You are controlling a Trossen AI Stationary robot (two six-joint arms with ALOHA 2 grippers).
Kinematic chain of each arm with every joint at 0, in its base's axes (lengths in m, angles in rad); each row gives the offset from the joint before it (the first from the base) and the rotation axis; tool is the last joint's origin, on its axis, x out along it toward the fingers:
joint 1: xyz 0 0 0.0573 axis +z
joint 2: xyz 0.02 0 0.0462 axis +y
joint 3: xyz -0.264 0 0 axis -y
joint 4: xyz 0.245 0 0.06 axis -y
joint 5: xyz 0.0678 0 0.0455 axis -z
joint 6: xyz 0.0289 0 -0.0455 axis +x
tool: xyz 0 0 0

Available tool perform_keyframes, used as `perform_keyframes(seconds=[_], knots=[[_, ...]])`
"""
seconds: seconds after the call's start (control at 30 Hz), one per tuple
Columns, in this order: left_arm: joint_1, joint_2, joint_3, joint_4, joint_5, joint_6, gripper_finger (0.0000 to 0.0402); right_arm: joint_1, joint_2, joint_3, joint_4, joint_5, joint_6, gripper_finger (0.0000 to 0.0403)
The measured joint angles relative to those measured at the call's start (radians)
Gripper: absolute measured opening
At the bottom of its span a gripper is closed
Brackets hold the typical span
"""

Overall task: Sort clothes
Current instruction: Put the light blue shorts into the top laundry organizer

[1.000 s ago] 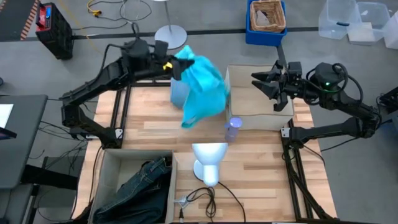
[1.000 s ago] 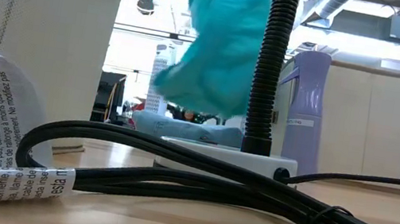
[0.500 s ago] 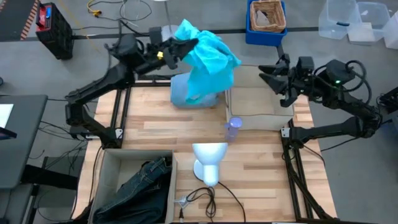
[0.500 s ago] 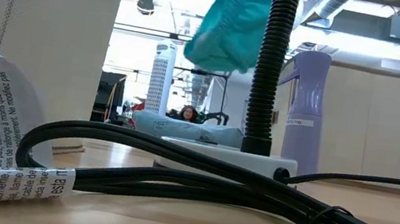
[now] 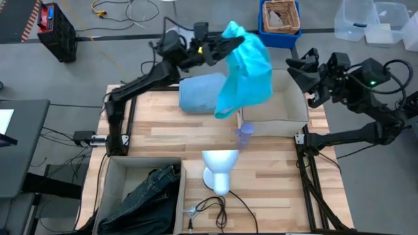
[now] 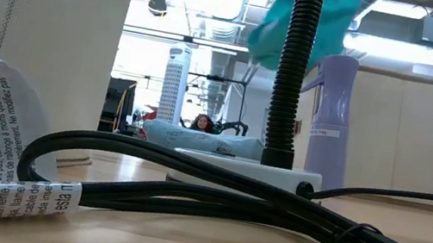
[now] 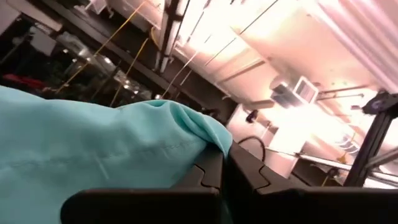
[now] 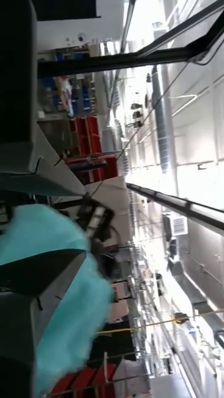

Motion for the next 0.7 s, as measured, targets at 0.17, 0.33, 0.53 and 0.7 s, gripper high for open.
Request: perform_keyframes(seconds=[0.17,0.33,0.53,0.7], knots=[[0.01,0.1,0.049,0.155,-0.005,-0.078,0.0,0.003,0.003,0.0,-0.014,-0.002,0.0,0.0162],[0.026,0.145,0.029,0.138,-0.003,-0.159,0.0,0.016,0.001,0.0,0.012,-0.003,-0.021,0.0162],[0.02,0.193,0.029,0.129,-0.009,-0.17,0.0,0.016,0.002,0.0,0.009,-0.003,-0.027,0.0162],[0.022,0.214,0.029,0.043,-0.017,-0.171,0.0,0.016,0.002,0.0,-0.012,-0.003,-0.042,0.0162]])
